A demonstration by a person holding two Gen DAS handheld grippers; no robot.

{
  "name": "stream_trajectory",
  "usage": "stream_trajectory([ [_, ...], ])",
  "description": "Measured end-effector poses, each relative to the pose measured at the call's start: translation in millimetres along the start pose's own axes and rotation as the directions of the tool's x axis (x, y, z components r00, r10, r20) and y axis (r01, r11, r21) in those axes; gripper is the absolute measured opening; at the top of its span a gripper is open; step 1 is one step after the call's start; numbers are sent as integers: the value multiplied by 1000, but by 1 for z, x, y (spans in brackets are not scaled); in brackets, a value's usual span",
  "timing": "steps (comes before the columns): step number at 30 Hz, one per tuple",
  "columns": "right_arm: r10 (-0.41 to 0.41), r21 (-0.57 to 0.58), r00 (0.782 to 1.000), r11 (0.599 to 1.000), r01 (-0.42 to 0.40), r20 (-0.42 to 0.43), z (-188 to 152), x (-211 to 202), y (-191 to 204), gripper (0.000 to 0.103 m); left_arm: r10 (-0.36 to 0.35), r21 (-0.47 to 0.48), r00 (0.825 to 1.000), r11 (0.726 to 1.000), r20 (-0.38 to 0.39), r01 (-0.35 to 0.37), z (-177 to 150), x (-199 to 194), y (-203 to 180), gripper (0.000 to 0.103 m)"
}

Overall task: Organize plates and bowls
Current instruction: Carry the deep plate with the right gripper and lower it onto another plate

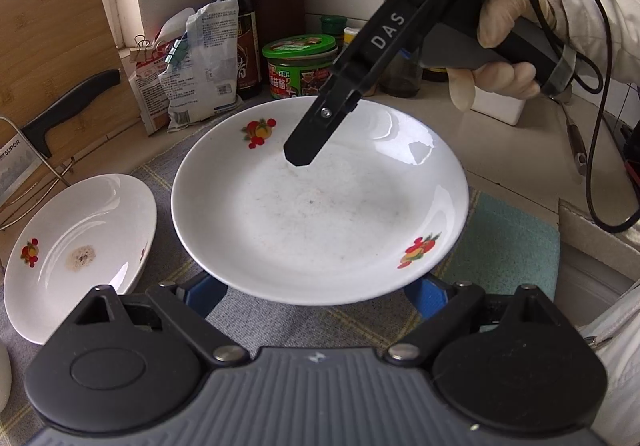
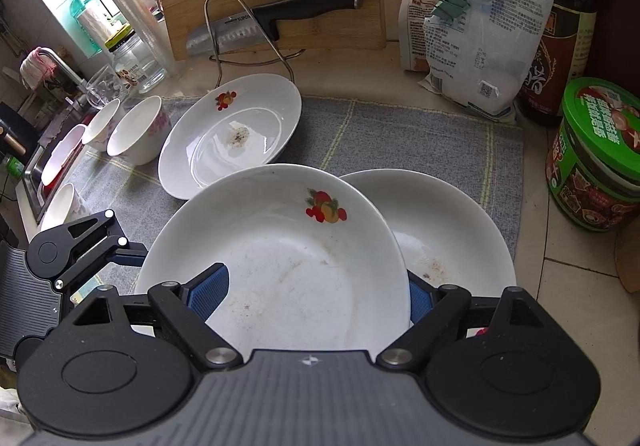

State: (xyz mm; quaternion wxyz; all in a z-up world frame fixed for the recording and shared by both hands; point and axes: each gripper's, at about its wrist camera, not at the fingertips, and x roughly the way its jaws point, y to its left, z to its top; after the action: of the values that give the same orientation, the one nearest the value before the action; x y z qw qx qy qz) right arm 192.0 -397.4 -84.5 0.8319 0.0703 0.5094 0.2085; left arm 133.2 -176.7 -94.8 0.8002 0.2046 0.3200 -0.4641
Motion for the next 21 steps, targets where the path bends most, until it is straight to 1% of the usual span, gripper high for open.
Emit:
stream_trajectory([
  [14,-26,35,1000,999,25,9,0,-3,-30,92,-28,20,1000,999,-11,28,15,25,3,94],
  [21,-35,52,999,998,35,3,-1,1,-40,92,-43,7,999,999,-24,43,18,35,4,94],
])
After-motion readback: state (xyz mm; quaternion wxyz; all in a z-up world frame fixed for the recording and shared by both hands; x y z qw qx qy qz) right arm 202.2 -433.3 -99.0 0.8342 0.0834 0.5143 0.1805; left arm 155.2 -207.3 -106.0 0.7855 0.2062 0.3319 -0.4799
